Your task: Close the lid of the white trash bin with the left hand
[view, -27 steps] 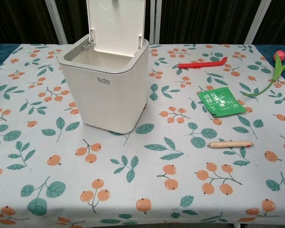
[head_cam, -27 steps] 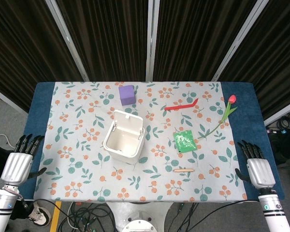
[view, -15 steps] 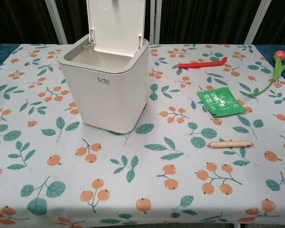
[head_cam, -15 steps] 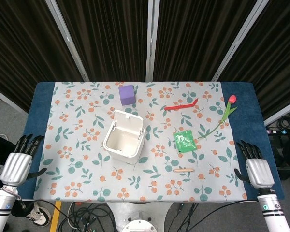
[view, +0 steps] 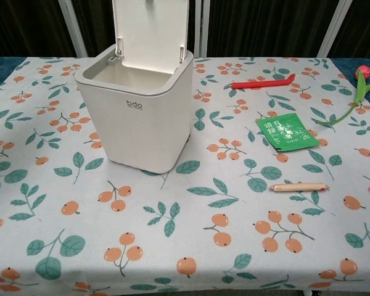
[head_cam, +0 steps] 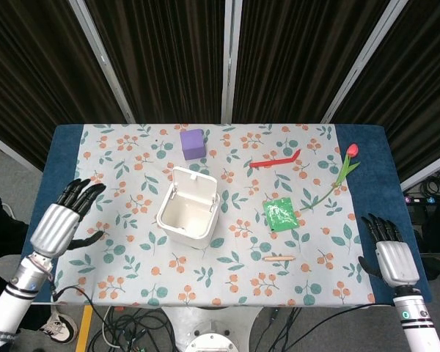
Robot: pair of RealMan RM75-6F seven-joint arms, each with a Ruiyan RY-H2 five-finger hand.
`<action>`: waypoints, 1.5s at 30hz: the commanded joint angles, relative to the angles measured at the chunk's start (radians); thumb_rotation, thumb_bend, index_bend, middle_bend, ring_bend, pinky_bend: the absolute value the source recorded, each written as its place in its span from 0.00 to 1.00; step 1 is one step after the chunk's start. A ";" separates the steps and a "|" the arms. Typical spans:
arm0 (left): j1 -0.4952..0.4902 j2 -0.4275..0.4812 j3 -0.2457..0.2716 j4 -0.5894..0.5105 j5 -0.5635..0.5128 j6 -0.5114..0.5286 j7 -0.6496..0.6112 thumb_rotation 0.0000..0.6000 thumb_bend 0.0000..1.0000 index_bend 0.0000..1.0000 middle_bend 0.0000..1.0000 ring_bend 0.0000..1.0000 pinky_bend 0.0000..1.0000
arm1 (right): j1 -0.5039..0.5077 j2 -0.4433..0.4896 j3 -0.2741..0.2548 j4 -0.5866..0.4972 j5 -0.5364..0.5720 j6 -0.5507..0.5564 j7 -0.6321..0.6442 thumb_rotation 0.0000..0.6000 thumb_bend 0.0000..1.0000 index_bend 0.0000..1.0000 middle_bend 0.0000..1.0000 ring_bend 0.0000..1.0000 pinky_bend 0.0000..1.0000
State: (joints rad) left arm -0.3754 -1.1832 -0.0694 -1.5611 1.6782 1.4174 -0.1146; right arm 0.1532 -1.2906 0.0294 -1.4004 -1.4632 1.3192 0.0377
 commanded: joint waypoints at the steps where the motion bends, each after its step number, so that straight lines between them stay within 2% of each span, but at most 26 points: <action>1: -0.062 0.018 -0.041 -0.041 0.017 -0.049 -0.002 1.00 0.47 0.03 0.09 0.00 0.00 | 0.004 -0.007 -0.002 0.006 0.003 -0.011 0.001 1.00 0.21 0.00 0.00 0.00 0.00; 10: -0.232 0.011 -0.113 -0.101 0.042 -0.177 -0.070 1.00 0.48 0.03 0.09 0.00 0.00 | 0.004 -0.010 -0.001 0.022 0.008 -0.017 0.012 1.00 0.21 0.00 0.00 0.00 0.00; 17: -0.385 0.003 -0.154 -0.112 -0.014 -0.364 -0.168 1.00 0.48 0.03 0.09 0.00 0.00 | 0.004 -0.016 -0.002 0.037 0.012 -0.023 0.026 1.00 0.21 0.00 0.00 0.00 0.00; 23: -0.472 -0.025 -0.179 -0.084 -0.064 -0.458 -0.175 1.00 0.48 0.03 0.09 0.00 0.00 | 0.005 -0.022 -0.003 0.055 0.014 -0.030 0.044 1.00 0.21 0.00 0.00 0.00 0.00; 28: -0.504 -0.030 -0.175 -0.078 -0.095 -0.500 -0.151 1.00 0.48 0.03 0.09 0.00 0.00 | 0.002 -0.023 -0.003 0.069 0.015 -0.030 0.059 1.00 0.21 0.00 0.00 0.00 0.00; 33: -0.515 -0.021 -0.161 -0.087 -0.119 -0.523 -0.116 1.00 0.48 0.03 0.15 0.00 0.00 | 0.002 -0.026 -0.003 0.080 0.013 -0.030 0.073 1.00 0.21 0.00 0.00 0.00 0.00; 45: -0.484 0.074 -0.134 -0.210 -0.118 -0.478 -0.022 1.00 0.49 0.03 0.27 0.00 0.00 | 0.003 -0.035 -0.004 0.094 0.013 -0.036 0.081 1.00 0.21 0.00 0.00 0.00 0.00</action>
State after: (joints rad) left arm -0.8672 -1.1237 -0.2086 -1.7552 1.5597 0.9314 -0.1496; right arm 0.1565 -1.3258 0.0250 -1.3059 -1.4502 1.2829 0.1188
